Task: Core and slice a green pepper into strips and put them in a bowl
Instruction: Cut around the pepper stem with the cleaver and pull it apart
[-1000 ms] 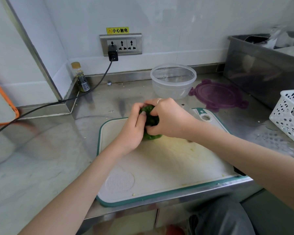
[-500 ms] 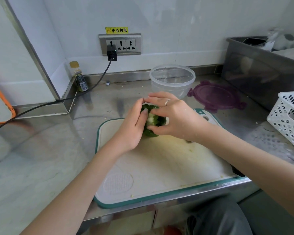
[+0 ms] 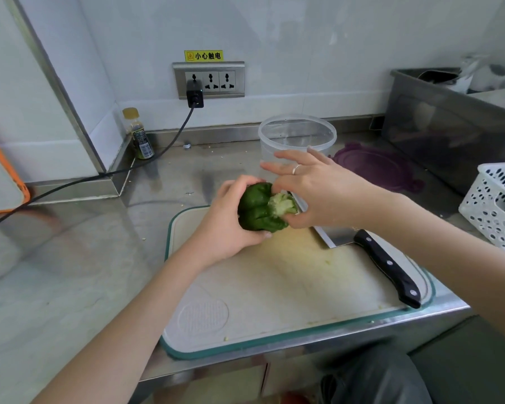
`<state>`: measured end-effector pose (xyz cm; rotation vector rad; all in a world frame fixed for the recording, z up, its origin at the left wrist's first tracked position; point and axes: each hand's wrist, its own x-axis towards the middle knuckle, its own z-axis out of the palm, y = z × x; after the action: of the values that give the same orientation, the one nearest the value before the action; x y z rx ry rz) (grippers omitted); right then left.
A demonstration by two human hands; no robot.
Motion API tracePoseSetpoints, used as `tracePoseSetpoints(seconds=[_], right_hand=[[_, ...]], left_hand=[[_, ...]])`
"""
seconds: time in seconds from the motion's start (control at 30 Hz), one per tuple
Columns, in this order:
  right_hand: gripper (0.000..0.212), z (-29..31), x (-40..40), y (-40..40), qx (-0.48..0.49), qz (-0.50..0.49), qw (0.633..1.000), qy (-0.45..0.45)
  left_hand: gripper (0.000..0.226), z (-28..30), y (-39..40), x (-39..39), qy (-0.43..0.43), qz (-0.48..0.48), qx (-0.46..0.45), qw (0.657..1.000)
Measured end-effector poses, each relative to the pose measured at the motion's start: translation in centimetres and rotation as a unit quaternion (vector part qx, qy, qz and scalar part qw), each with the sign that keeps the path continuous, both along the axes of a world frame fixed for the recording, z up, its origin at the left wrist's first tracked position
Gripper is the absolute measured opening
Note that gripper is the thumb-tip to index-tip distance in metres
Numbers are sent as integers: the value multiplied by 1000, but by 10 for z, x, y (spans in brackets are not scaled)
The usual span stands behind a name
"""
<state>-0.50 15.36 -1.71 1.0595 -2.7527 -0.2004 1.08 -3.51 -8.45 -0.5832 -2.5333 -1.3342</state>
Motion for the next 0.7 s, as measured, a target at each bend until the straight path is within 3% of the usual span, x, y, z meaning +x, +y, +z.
tracePoseSetpoints(seconds=[0.07, 0.13, 0.27, 0.37, 0.5, 0.7], right_hand=[[46, -5, 0, 1, -32, -19, 999, -8], [45, -14, 3, 4, -153, -58, 986, -41], [34, -36, 5, 10, -405, -119, 889, -179], [29, -41, 0, 7, -489, -96, 842, -209], [32, -36, -25, -3, -502, -118, 841, -162], [33, -47, -57, -29, -339, -110, 926, -127]], left_hand=[[70, 1, -4, -1, 7, 11, -8, 1000], [71, 2, -9, -2, 17, 27, -4, 999], [76, 2, -16, -7, 26, 41, 5, 999], [75, -1, -12, -7, 47, 27, -1, 999], [71, -5, -15, -9, 69, 42, 54, 995], [74, -2, -17, -7, 19, 58, 183, 981]])
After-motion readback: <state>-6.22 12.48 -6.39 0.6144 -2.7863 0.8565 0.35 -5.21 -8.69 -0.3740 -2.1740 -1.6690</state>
